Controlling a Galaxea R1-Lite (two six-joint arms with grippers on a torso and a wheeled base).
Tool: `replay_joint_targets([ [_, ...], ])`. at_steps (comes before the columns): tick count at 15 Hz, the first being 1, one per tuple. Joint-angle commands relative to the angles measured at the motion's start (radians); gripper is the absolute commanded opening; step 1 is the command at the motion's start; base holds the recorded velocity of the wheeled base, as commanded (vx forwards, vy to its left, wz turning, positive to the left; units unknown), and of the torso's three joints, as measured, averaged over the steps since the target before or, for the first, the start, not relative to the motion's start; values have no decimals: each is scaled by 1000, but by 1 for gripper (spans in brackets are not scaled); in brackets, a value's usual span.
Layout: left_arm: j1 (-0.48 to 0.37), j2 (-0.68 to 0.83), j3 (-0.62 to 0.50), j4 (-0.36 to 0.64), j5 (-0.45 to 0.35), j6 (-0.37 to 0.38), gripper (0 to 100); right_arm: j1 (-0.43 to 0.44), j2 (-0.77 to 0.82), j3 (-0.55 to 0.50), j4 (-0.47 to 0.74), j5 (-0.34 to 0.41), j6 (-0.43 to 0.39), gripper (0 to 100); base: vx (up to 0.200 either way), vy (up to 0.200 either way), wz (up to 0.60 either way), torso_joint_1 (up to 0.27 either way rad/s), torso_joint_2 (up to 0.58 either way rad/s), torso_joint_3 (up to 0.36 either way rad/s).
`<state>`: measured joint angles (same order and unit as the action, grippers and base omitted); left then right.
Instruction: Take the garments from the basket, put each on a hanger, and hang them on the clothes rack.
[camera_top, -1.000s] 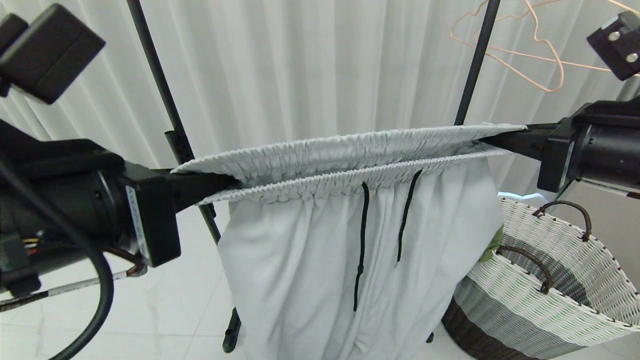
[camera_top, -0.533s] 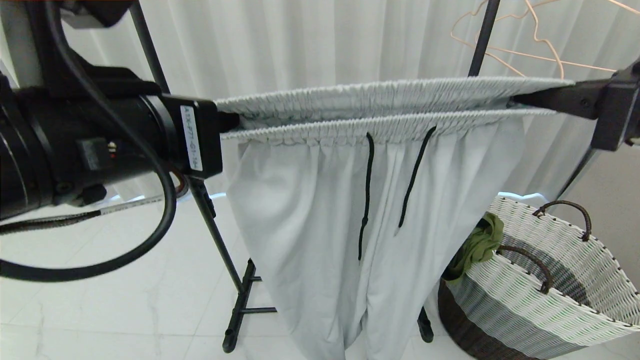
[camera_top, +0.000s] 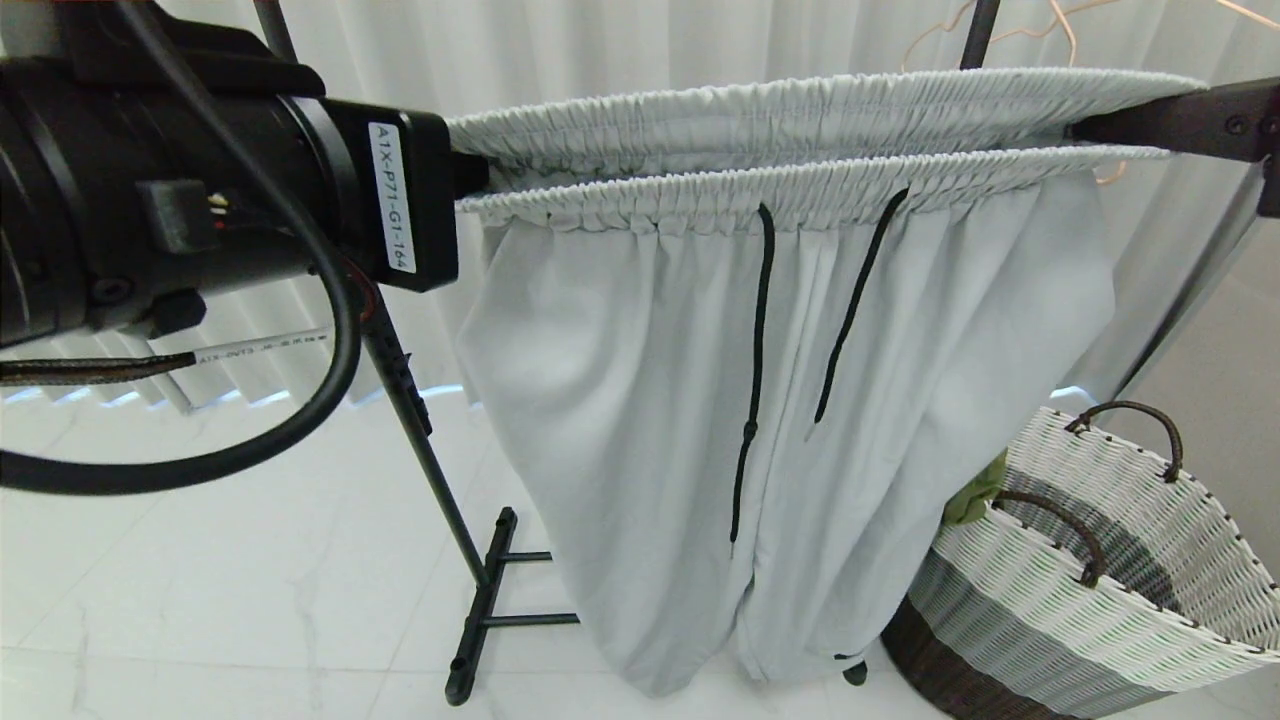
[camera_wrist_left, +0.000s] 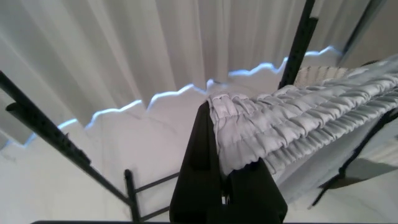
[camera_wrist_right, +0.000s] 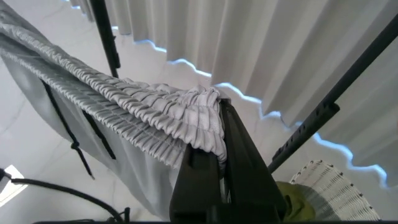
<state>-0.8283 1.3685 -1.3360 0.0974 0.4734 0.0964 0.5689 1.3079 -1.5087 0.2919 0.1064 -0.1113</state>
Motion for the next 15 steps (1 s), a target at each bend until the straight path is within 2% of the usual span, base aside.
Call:
replay_joint_targets([
  [1, -6, 1, 8, -1, 5, 3, 0, 3, -18, 1, 3, 1, -1, 0, 0, 0, 0, 0, 0, 0],
  [4, -6, -5, -6, -1, 10, 16, 0, 17, -45, 7, 101, 1, -1, 0, 0, 0, 0, 0, 0, 0],
  [6, -25, -14, 47, 1, 10, 16, 0, 32, -76, 10, 220, 3, -1, 0, 0, 0, 0, 0, 0, 0],
  [10, -45, -6, 58, -7, 8, 9, 0, 100, -136, 24, 293, 15, 7, 0, 0, 0, 0, 0, 0, 0],
  [13, -43, -5, 57, -8, 8, 3, 0, 203, -191, 25, 395, 133, 41, 0, 0, 0, 0, 0, 0, 0],
  [15, -43, -5, 52, -8, 5, 6, 0, 295, -203, 25, 449, 179, 44, 0, 0, 0, 0, 0, 0, 0],
])
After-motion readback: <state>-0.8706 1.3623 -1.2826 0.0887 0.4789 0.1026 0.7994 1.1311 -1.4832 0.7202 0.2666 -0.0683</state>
